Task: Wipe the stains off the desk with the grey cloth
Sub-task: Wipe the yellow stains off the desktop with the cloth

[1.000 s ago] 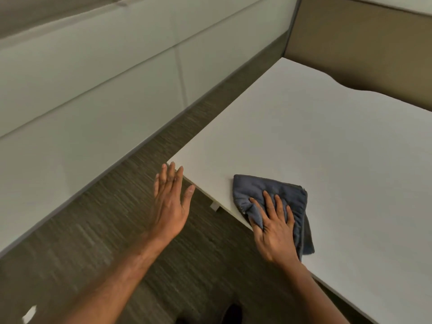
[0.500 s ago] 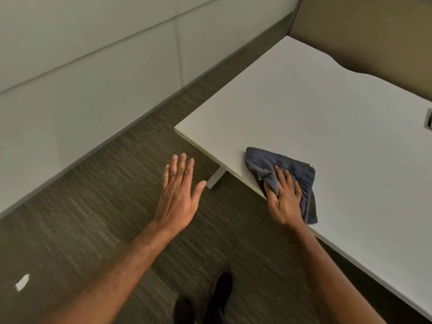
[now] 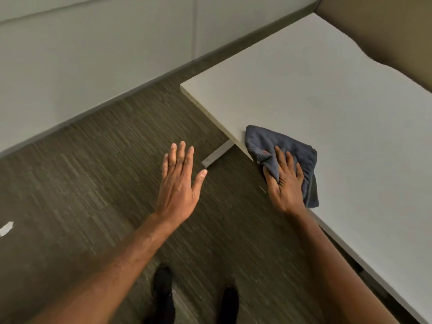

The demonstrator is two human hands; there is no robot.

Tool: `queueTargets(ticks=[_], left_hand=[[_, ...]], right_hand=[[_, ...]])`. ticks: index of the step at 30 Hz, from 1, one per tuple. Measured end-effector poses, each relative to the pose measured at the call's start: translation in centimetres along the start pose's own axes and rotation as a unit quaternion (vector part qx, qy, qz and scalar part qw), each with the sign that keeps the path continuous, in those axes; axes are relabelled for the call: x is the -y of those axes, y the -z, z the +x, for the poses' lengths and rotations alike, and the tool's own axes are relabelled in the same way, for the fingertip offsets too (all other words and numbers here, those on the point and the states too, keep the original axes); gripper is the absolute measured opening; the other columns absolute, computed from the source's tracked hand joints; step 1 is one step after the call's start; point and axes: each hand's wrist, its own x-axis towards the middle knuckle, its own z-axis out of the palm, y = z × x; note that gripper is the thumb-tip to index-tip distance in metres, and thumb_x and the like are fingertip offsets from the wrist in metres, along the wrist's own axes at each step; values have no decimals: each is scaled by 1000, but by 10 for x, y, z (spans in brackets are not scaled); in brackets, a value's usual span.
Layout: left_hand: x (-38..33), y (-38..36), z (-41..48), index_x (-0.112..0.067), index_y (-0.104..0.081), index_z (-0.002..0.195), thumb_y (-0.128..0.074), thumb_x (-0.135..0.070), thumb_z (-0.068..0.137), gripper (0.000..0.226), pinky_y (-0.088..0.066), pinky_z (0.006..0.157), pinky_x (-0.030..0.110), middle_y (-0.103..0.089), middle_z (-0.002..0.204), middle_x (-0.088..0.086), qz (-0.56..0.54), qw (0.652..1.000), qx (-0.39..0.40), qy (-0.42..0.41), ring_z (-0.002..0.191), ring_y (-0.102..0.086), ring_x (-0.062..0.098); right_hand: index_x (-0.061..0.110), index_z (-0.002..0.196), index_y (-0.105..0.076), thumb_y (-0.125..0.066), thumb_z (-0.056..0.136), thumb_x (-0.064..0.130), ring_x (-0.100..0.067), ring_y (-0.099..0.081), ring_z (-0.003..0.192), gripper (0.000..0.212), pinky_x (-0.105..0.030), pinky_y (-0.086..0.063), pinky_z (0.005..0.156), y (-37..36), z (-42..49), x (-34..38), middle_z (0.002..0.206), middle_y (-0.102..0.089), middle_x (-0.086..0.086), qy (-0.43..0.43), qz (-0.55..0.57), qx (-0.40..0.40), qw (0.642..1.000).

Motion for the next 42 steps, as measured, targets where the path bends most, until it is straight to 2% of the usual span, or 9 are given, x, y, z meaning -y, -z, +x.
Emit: queueTargets(ticks=[4, 8, 11, 15, 18, 22, 27, 34, 42], left_hand=[[-15, -17, -20, -7, -28, 160, -29, -52, 108, 69, -11, 130, 48, -19, 170, 15, -7, 1000, -19, 22, 160, -6, 29], [-33, -38, -36, -7, -27, 160, -28, -51, 108, 68, -7, 130, 45, -17, 171, 14, -24, 998, -35, 44, 160, -3, 28], [-45, -51, -48, -7, -26, 160, -30, -51, 108, 68, -8, 130, 47, -15, 171, 14, -34, 997, -52, 54, 161, -2, 28], [-55, -64, -57, -9, -25, 161, -28, -51, 109, 68, -11, 130, 50, -14, 172, 13, -41, 995, -64, 60, 161, -2, 27], [-56, -71, -59, -10, -24, 161, -26, -53, 108, 68, -12, 129, 51, -13, 172, 13, -35, 995, -65, 68, 161, -1, 27], [-55, -74, -59, -10, -25, 161, -26, -53, 108, 68, -11, 130, 48, -14, 172, 12, -23, 994, -76, 74, 161, -1, 26], [-49, -77, -51, -12, -24, 162, -26, -54, 108, 68, -9, 130, 47, -12, 173, 10, -15, 993, -89, 77, 161, 1, 24], [-37, -81, -39, -14, -20, 163, -26, -54, 108, 67, -6, 130, 46, -9, 173, 8, -10, 992, -98, 79, 161, 5, 21], [-31, -87, -30, -11, -18, 163, -25, -53, 109, 69, -6, 130, 47, -8, 173, 14, 43, 991, -119, 52, 161, 2, 27]], right_hand=[[47, 156, -11, -24, 106, 49, -3, -2, 154, 52, -45, -2, 128, 5, -7, -7, 167, -10, 16, -37, 138, -18, 990], [33, 157, -27, -34, 107, 50, -20, -33, 148, 53, -50, -27, 124, 10, -8, -9, 163, -33, -2, -152, 299, -48, 941], [31, 155, -34, -35, 106, 50, -15, -40, 142, 52, -48, -31, 122, 15, -13, -9, 157, -41, 1, -130, 322, -51, 936], [41, 155, -28, -29, 98, 61, -10, -24, 151, 61, -49, -19, 126, 12, -18, -19, 164, -28, 8, -72, 235, -11, 969], [52, 153, -11, -25, 103, 51, 22, 6, 141, 52, -42, 1, 127, 7, -20, -21, 158, -8, 25, 44, 122, 11, 992], [54, 153, -3, -21, 102, 53, -13, 10, 157, 54, -51, 6, 126, -2, -14, -26, 171, 2, 8, 120, -59, 23, 991], [43, 160, -9, -28, 101, 54, -29, 14, 156, 63, -59, 0, 125, -11, -10, -29, 171, 12, -1, 121, -257, 25, 958], [37, 160, -17, -48, 101, 37, -33, 6, 157, 67, -59, -7, 124, -14, -9, -30, 171, 7, -2, 132, -311, 7, 941], [38, 161, -13, -47, 102, 28, -35, 6, 157, 69, -60, -5, 124, -17, -2, -34, 171, 9, -1, 145, -332, 5, 932]])
